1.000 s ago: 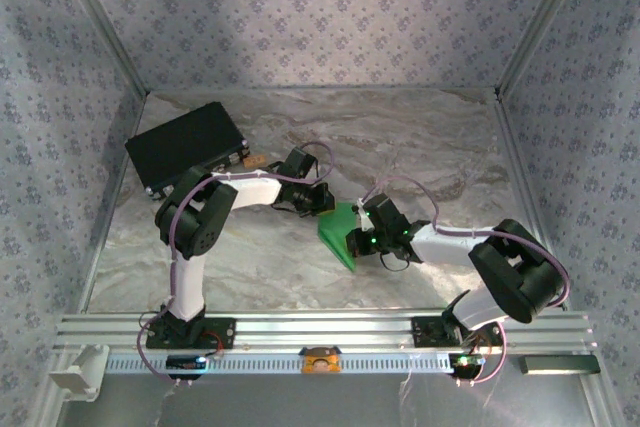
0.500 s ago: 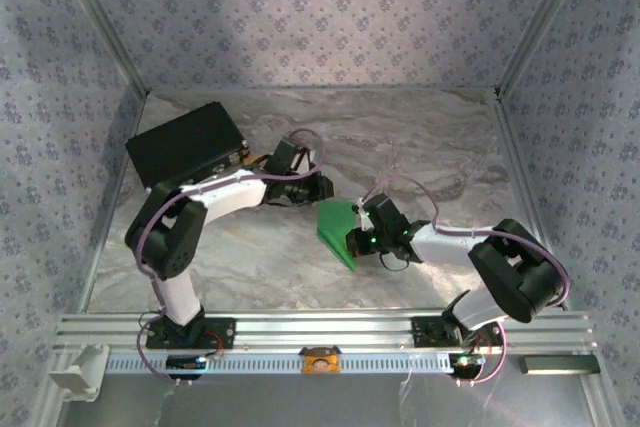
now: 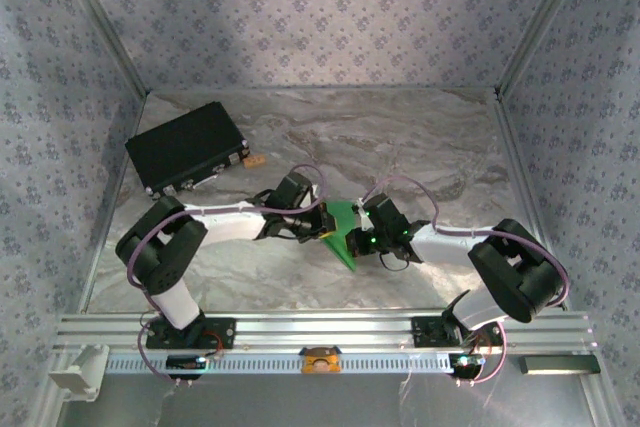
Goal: Fold a paper plane with a square sheet of paper (pick it up from the middle)
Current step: Third fold the triangle at the center of the table.
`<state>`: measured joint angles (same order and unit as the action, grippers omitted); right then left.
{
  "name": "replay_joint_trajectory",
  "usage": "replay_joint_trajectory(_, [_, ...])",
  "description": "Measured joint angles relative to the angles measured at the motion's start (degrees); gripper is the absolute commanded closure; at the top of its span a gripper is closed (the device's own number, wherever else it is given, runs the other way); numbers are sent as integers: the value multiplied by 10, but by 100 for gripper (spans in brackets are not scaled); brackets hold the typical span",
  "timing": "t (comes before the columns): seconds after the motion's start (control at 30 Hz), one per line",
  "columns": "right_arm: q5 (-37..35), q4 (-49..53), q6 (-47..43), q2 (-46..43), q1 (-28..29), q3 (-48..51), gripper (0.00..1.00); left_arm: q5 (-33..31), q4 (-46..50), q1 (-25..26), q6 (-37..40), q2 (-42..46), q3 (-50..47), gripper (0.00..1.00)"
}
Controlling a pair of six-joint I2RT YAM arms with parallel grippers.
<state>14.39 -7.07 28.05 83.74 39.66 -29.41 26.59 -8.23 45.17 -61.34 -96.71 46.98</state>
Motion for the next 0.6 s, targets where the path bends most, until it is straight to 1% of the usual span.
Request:
replay_joint_trajectory(0.23, [0,0,0,0,0,0,100,0,-53,7,-32,-18,-13,100])
replay_joint_trajectory(0.6, [0,0,2,0,0,0,100,0,-44,11,-37,-30,-13,100])
